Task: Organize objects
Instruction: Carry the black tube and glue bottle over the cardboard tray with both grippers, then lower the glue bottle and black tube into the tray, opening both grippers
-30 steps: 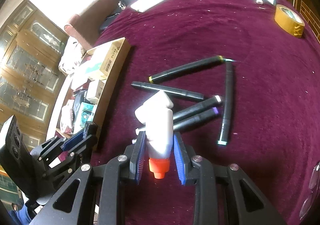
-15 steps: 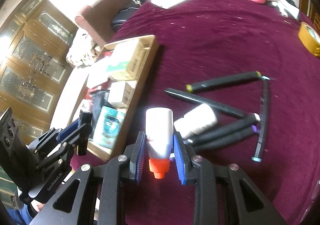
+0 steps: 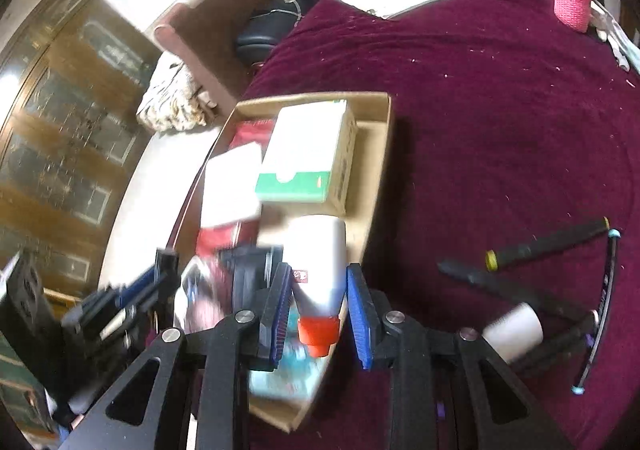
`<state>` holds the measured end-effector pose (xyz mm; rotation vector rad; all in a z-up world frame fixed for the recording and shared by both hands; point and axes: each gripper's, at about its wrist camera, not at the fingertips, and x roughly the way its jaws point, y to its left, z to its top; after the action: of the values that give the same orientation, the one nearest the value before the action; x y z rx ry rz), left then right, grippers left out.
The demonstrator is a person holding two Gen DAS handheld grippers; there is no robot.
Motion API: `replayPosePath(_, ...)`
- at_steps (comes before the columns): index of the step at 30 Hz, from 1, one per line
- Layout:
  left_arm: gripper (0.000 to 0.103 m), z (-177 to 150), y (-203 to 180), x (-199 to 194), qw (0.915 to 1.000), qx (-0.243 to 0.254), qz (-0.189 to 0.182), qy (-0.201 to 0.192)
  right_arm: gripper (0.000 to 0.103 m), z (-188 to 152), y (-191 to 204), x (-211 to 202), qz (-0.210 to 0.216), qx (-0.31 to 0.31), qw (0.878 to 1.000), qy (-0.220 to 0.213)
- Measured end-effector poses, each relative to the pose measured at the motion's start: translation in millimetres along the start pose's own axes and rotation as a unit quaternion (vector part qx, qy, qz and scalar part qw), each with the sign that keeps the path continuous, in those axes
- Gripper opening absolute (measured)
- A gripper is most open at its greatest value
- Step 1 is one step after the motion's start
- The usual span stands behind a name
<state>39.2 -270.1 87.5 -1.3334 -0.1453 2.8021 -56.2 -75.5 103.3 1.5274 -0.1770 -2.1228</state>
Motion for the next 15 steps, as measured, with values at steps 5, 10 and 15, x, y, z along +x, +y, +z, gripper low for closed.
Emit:
replayPosePath(5,0.017,6,16,15,0.9999,0.000,0.001,0.011,0.031,24,6,25,-0.028,0.009,1.000,-0.002)
replayPosePath(10,0.017,11,27,25,0.9999,0.000,-0.003,0.017,0.030,36,4,42,-0.056,0.021,0.998,-0.004)
replayPosePath(15,0.017,16,32,32,0.9998,0.004,-0.007,0.017,0.031,44,-5,52,-0.070,0.035,0.997,-0.005)
